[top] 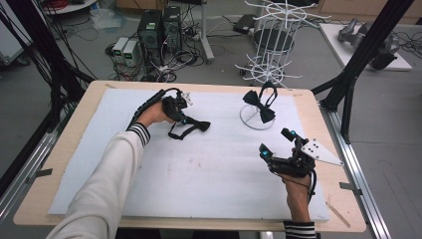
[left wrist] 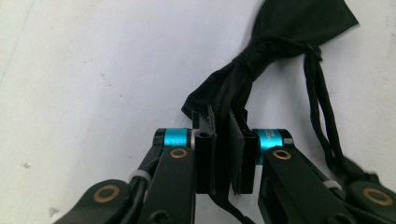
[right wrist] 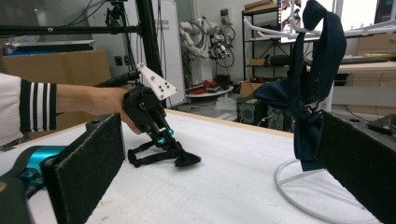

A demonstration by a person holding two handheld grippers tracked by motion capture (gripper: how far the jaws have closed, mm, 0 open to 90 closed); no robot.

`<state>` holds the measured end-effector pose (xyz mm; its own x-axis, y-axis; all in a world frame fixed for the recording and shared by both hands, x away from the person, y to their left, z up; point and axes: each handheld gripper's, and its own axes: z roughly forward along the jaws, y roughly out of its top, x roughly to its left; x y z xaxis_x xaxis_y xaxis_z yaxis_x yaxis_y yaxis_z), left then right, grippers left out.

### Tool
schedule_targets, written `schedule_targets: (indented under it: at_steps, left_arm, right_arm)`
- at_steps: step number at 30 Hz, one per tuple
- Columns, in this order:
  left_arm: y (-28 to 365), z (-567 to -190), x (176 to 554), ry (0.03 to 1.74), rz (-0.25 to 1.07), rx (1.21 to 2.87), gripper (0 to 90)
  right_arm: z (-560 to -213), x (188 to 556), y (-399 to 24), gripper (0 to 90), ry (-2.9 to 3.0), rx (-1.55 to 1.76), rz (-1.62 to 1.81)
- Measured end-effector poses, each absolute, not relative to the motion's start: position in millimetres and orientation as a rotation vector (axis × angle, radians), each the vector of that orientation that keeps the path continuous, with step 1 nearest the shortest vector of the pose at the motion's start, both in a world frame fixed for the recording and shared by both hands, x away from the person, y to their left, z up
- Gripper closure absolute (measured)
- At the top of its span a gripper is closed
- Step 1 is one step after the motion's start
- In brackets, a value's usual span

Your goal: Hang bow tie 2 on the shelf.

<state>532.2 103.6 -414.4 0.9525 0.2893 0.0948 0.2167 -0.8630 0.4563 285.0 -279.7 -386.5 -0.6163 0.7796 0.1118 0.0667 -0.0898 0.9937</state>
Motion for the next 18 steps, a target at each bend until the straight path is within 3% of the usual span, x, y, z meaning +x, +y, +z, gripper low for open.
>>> schedule_targets:
  at_steps: [18]
  left_arm:
    - [117, -405, 525, 0.462, 0.189, 2.535, 83.8]
  right_arm:
    - [-388, 286, -274, 0.8, 1.674, 0.914, 1.817]
